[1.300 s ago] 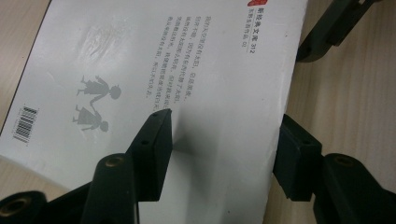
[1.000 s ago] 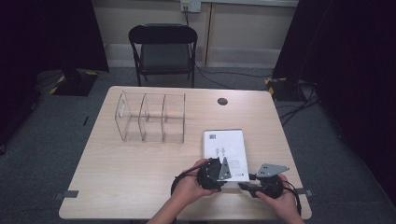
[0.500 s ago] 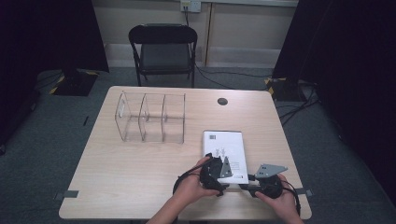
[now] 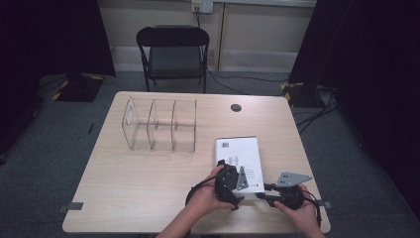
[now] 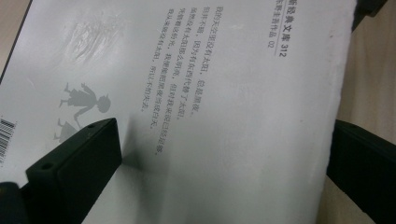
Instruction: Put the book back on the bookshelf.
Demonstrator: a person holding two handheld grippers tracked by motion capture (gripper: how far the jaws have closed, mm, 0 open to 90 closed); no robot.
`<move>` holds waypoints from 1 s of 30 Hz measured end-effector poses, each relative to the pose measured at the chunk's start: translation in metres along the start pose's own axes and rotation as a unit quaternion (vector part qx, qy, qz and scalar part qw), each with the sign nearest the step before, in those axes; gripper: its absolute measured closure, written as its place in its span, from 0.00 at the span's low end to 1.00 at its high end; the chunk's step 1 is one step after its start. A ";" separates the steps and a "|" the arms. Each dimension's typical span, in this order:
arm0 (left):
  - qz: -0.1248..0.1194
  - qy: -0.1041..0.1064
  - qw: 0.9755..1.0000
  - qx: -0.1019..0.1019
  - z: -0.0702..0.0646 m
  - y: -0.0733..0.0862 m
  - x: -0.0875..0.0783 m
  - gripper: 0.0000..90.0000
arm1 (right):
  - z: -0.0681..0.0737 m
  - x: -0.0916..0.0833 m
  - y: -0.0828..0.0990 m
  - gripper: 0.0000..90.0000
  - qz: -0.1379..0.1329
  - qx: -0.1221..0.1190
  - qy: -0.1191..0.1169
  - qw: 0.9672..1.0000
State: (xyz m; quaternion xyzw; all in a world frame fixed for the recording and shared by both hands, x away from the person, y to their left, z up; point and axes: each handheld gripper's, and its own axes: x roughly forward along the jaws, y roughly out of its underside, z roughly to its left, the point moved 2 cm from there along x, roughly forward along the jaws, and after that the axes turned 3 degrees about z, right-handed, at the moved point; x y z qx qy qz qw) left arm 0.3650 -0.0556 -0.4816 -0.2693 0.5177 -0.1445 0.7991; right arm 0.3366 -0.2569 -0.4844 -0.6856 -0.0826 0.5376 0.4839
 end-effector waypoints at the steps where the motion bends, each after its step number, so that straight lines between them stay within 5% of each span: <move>1: 0.012 -0.004 1.000 0.010 0.001 -0.001 -0.001 0.00 | 0.001 -0.001 -0.001 0.75 -0.003 -0.002 0.000 1.000; 6: 0.015 -0.029 0.999 0.006 -0.001 -0.003 0.003 0.01 | 0.002 -0.002 -0.002 0.75 -0.010 0.001 -0.003 1.000; 11: 0.011 -0.026 1.000 -0.004 -0.002 -0.004 0.000 0.06 | 0.002 -0.001 -0.002 0.75 -0.008 -0.002 -0.001 1.000; 16: -0.012 -0.008 1.000 0.009 -0.001 -0.005 -0.016 0.32 | 0.001 -0.001 -0.002 0.75 -0.013 -0.001 0.004 1.000; 18: -0.011 -0.007 1.000 0.013 -0.001 -0.005 -0.016 0.36 | 0.000 -0.002 -0.004 0.75 -0.017 0.004 0.000 1.000; 30: -0.015 -0.026 0.999 0.022 -0.007 -0.011 -0.009 0.23 | 0.001 -0.001 -0.006 0.75 -0.020 0.004 -0.001 1.000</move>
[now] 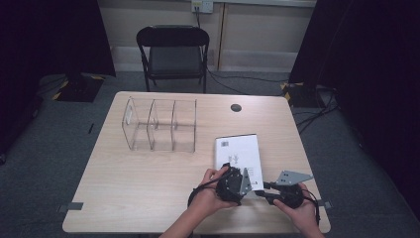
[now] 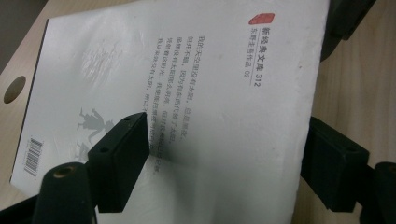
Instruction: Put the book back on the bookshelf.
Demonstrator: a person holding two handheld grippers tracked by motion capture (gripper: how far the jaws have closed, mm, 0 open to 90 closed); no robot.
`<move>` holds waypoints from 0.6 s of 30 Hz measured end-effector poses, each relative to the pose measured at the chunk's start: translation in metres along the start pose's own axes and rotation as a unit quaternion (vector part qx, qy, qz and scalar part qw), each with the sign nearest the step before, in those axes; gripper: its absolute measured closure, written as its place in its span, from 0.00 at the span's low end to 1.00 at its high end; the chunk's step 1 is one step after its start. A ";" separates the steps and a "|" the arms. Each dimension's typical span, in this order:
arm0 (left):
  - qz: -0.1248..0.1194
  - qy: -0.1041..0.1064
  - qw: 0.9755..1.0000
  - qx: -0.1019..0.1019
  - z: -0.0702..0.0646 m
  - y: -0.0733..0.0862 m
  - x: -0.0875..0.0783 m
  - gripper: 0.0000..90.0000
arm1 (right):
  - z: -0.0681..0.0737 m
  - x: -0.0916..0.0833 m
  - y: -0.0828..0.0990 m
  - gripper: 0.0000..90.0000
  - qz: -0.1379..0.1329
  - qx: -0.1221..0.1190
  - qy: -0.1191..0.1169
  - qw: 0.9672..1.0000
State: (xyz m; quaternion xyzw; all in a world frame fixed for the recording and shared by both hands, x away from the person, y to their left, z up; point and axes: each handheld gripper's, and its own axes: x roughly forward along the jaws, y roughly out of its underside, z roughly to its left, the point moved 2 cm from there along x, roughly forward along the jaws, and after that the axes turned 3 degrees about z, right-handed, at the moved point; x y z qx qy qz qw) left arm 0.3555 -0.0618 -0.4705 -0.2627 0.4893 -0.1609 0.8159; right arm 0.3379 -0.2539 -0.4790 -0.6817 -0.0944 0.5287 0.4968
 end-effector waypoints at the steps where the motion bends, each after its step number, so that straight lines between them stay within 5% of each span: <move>1: 0.001 -0.003 1.000 0.001 0.000 -0.001 0.000 0.23 | 0.000 0.000 0.000 0.75 0.000 -0.001 0.000 1.000; 10: 0.005 -0.022 1.000 -0.003 -0.001 -0.004 0.006 0.20 | 0.000 0.000 -0.001 0.75 -0.001 0.001 0.000 1.000; 18: 0.009 -0.035 0.999 0.022 -0.003 -0.005 0.000 0.37 | 0.000 0.001 0.000 0.75 -0.004 0.007 -0.002 1.000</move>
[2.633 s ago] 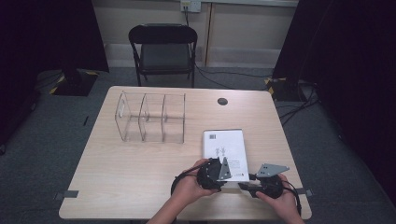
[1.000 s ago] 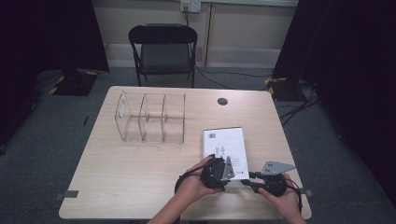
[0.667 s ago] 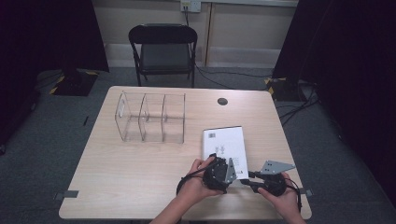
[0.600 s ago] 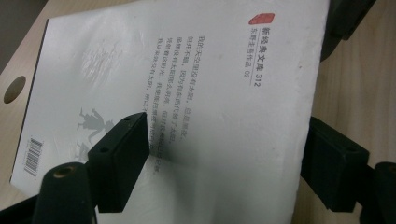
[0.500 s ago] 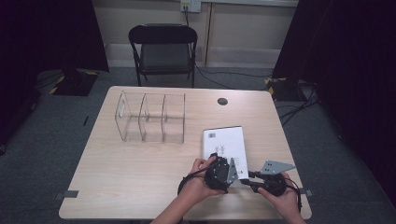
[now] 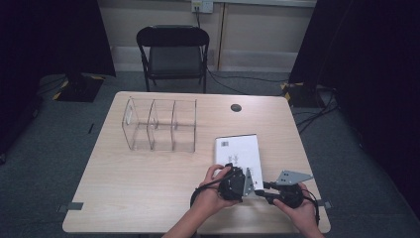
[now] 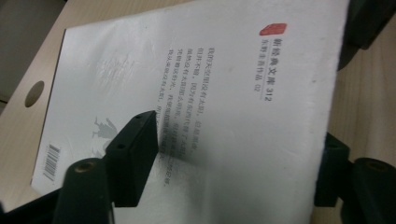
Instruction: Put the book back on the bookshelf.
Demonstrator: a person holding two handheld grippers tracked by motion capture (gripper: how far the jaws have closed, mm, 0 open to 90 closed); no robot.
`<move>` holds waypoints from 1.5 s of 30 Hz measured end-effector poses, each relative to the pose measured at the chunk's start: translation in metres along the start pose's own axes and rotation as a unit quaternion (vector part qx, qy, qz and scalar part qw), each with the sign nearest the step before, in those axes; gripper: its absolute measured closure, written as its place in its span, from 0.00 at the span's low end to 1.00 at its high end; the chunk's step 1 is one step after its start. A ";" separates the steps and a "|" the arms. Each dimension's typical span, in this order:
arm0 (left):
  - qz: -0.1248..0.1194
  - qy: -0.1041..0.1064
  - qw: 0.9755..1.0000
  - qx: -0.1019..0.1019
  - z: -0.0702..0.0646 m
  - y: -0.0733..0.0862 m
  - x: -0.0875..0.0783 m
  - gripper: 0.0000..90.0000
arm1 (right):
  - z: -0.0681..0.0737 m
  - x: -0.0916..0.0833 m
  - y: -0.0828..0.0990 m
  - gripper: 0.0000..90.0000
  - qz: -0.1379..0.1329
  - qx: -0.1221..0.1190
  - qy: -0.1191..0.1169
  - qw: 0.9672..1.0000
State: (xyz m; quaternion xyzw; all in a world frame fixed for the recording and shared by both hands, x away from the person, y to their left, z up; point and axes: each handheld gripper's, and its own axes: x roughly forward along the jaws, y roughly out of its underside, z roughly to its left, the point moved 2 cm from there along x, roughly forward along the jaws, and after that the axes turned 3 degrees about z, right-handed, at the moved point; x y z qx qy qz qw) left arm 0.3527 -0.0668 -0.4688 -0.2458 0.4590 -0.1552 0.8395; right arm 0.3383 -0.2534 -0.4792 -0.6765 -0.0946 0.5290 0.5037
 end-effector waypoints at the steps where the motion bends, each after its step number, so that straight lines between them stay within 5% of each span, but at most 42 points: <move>1: 0.000 0.000 1.000 -0.001 -0.001 0.000 -0.001 0.39 | 0.000 0.000 0.000 0.75 0.001 0.000 -0.001 1.000; 5: 0.007 0.007 1.000 0.014 0.000 -0.001 -0.001 0.43 | 0.000 0.004 0.004 0.52 0.001 0.003 -0.014 1.000; 13: 0.036 0.032 0.999 0.021 0.009 -0.010 -0.008 0.48 | -0.001 0.006 0.013 0.38 0.019 -0.016 -0.017 1.000; 32: 0.053 0.083 0.995 -0.008 0.037 -0.024 -0.020 0.51 | -0.003 0.007 0.024 0.33 0.038 -0.040 -0.015 0.998; 45: 0.065 0.094 0.993 -0.022 0.047 -0.030 -0.027 0.54 | -0.011 0.017 0.023 0.32 0.053 -0.067 0.021 0.996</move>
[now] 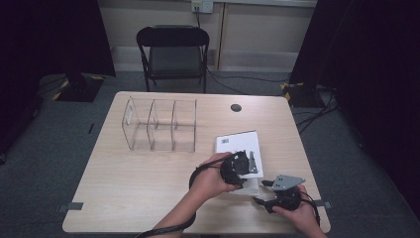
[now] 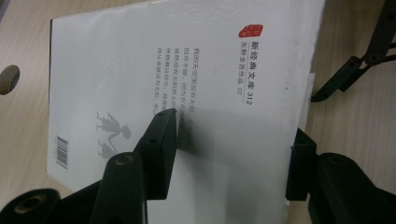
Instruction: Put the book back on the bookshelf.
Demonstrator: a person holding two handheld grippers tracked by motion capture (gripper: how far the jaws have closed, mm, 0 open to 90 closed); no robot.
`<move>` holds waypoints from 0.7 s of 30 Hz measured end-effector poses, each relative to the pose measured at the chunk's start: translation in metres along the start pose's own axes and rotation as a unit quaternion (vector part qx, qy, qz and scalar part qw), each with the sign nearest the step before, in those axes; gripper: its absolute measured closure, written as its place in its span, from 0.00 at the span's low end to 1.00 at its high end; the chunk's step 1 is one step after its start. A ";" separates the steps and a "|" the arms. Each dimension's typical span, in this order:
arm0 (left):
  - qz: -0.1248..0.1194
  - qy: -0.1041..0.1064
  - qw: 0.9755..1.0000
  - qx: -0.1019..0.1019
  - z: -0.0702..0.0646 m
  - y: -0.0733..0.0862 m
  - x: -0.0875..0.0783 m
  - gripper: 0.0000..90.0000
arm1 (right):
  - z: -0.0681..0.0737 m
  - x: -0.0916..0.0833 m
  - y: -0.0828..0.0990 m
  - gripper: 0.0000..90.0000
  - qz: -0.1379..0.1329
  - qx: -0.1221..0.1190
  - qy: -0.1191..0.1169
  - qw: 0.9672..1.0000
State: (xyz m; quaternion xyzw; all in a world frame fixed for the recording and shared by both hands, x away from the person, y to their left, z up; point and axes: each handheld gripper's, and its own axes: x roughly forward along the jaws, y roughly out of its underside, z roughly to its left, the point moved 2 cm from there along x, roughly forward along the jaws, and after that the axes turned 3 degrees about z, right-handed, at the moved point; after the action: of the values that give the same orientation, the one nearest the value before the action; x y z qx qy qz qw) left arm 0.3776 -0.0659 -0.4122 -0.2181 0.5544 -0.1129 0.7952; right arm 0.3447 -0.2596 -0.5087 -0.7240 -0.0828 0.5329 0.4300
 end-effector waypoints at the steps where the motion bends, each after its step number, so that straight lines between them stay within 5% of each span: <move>1: 0.002 0.001 1.000 -0.001 0.000 0.000 -0.001 0.54 | -0.001 0.001 0.000 0.32 -0.003 0.002 0.003 1.000; 6: 0.005 0.007 1.000 -0.008 0.002 -0.002 -0.003 0.55 | -0.012 0.005 -0.001 0.28 -0.009 -0.004 0.010 1.000; 10: 0.017 0.007 1.000 -0.011 0.004 -0.005 -0.006 0.57 | -0.008 0.007 -0.005 0.33 -0.022 -0.047 0.036 0.998; 15: 0.020 0.008 1.000 -0.015 0.005 -0.008 -0.005 0.57 | -0.003 0.001 -0.010 0.34 -0.045 -0.100 0.082 0.991; 21: 0.030 0.008 1.000 -0.007 0.004 -0.009 -0.004 0.57 | 0.000 0.002 -0.015 0.35 -0.048 -0.159 0.101 0.981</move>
State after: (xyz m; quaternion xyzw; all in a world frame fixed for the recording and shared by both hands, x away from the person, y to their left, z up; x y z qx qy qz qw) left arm 0.3801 -0.0716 -0.4033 -0.2065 0.5678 -0.0868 0.7921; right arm 0.3509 -0.2493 -0.4996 -0.8285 -0.1569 0.4158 0.3407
